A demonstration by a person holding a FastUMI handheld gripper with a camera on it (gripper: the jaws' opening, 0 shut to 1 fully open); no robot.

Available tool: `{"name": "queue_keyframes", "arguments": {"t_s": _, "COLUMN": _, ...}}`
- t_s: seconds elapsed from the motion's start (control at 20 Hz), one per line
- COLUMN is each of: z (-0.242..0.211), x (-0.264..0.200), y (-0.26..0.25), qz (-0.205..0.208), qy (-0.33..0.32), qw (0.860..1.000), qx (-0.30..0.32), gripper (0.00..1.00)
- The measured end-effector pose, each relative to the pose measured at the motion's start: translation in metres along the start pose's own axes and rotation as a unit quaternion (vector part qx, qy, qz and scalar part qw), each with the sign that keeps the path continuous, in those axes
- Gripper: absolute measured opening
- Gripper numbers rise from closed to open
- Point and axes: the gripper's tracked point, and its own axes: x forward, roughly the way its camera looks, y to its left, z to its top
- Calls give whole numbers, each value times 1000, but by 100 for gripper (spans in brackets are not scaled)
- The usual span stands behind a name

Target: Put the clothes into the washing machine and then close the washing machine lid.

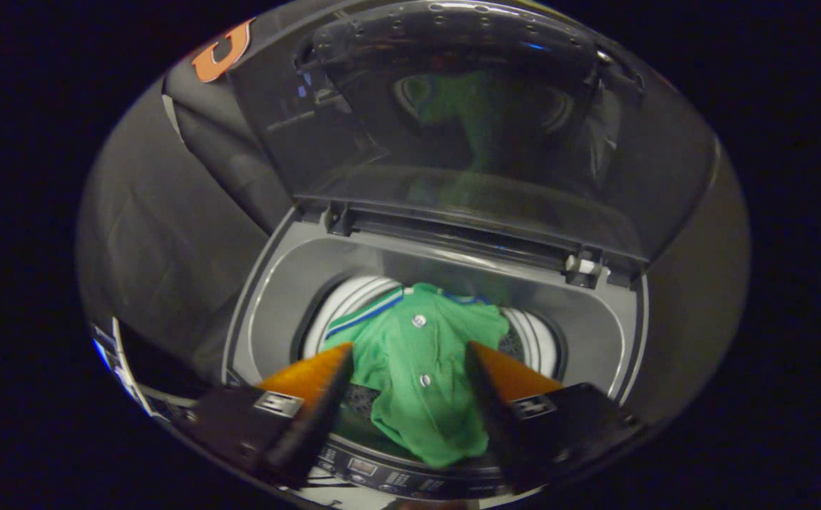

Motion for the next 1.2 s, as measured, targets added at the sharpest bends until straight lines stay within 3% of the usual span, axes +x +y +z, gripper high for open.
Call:
{"name": "queue_keyframes", "arguments": {"t_s": 0.05, "z": 3, "x": -1, "y": 1, "qz": 0, "qy": -5, "qw": 1000, "qx": -5, "gripper": 98}}
{"name": "queue_keyframes", "arguments": {"t_s": 0.2, "z": 11, "x": -22, "y": 11, "qz": 19, "qy": -33, "qw": 999, "qx": -31, "gripper": 98}}
{"name": "queue_keyframes", "arguments": {"t_s": 0.4, "z": 71, "x": -92, "y": 36, "qz": 80, "qy": -138, "qw": 987, "qx": -34, "gripper": 98}}
{"name": "queue_keyframes", "arguments": {"t_s": 0.55, "z": 153, "x": -166, "y": 51, "qz": 128, "qy": -257, "qw": 957, "qx": -46, "gripper": 97}}
{"name": "queue_keyframes", "arguments": {"t_s": 0.7, "z": 238, "x": -211, "y": 38, "qz": 101, "qy": -358, "qw": 927, "qx": -41, "gripper": 97}}
{"name": "queue_keyframes", "arguments": {"t_s": 0.8, "z": 273, "x": -190, "y": 18, "qz": 37, "qy": -349, "qw": 935, "qx": -43, "gripper": 99}}
{"name": "queue_keyframes", "arguments": {"t_s": 0.95, "z": 271, "x": -158, "y": 7, "qz": 20, "qy": -292, "qw": 956, "qx": -10, "gripper": 100}}
{"name": "queue_keyframes", "arguments": {"t_s": 1.15, "z": 254, "x": -141, "y": -1, "qz": -10, "qy": -243, "qw": 969, "qx": 51, "gripper": 100}}
{"name": "queue_keyframes", "arguments": {"t_s": 1.2, "z": 261, "x": -146, "y": -5, "qz": -25, "qy": -257, "qw": 965, "qx": 44, "gripper": 100}}
